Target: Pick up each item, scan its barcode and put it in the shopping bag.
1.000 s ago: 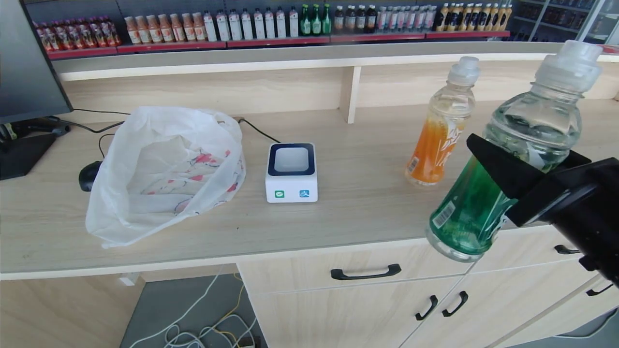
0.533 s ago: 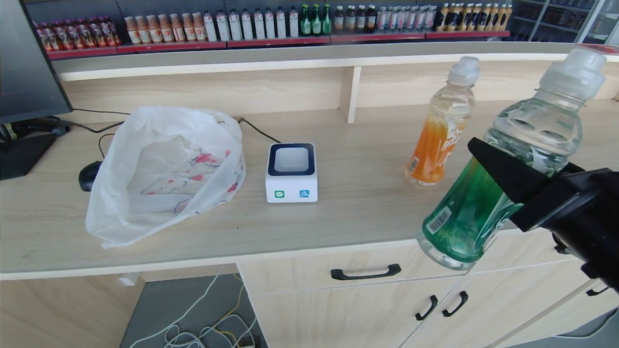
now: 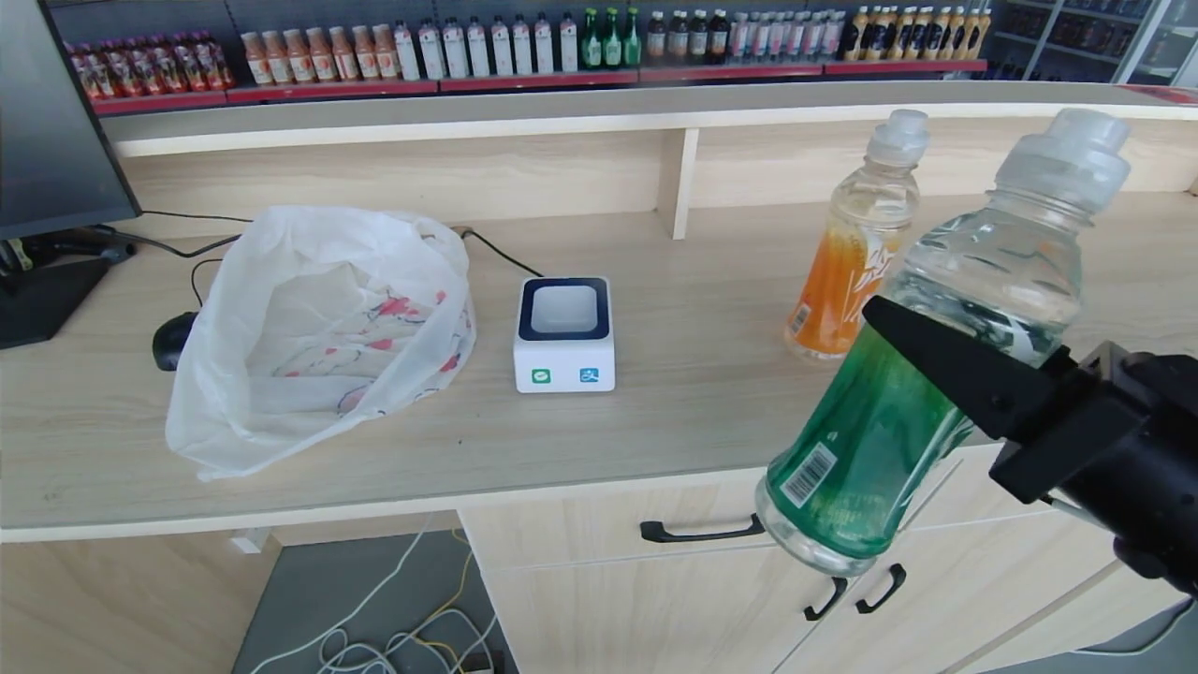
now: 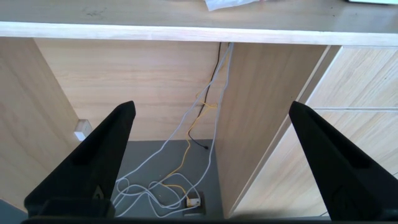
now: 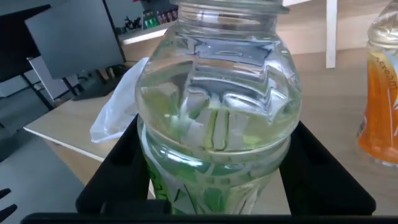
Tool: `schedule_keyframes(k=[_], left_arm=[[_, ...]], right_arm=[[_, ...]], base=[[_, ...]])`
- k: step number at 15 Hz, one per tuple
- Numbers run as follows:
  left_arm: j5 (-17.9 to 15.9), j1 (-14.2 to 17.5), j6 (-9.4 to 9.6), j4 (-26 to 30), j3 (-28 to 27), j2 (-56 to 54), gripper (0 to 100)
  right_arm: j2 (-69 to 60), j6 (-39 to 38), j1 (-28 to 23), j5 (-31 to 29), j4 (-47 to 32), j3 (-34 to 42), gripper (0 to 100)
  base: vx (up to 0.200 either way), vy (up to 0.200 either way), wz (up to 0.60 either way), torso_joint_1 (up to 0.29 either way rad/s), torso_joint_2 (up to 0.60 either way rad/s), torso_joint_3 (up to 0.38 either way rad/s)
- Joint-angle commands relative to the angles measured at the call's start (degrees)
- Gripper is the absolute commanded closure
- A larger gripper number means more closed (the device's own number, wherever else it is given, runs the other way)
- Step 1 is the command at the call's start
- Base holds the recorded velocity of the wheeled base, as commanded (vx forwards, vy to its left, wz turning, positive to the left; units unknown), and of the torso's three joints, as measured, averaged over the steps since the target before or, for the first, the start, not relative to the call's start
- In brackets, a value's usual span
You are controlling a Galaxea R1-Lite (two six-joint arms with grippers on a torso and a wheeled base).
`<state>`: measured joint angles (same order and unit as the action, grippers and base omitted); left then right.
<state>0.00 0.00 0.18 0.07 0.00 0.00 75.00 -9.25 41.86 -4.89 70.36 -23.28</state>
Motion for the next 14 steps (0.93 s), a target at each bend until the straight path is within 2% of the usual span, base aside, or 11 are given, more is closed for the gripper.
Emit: schedule_keyframes(k=[1, 3, 5, 14], left_arm=[[0.0, 0.0, -0.01, 0.0, 0.0, 0.0, 0], [0.0, 0.0, -0.01, 0.0, 0.0, 0.0, 0], [0.0, 0.0, -0.01, 0.0, 0.0, 0.0, 0], [0.0, 0.0, -0.01, 0.0, 0.0, 0.0, 0]], right_arm=[[0.3, -0.7, 0.1, 1.8, 0.0, -0.3, 100], [0.7, -3.6, 0.1, 8.9, 0.0, -0.1, 100], [1.6, -6.2, 0.1, 13.1, 0.0, -0.2, 100], [-0.9, -14.7, 0.1, 19.4, 0.3, -0.4, 100]], base=[[0.000, 0.000, 0.00, 0.000, 0.00, 0.000], [0.000, 0.000, 0.00, 0.000, 0.00, 0.000], [0.000, 0.000, 0.00, 0.000, 0.00, 0.000], [0.000, 0.000, 0.00, 0.000, 0.00, 0.000]])
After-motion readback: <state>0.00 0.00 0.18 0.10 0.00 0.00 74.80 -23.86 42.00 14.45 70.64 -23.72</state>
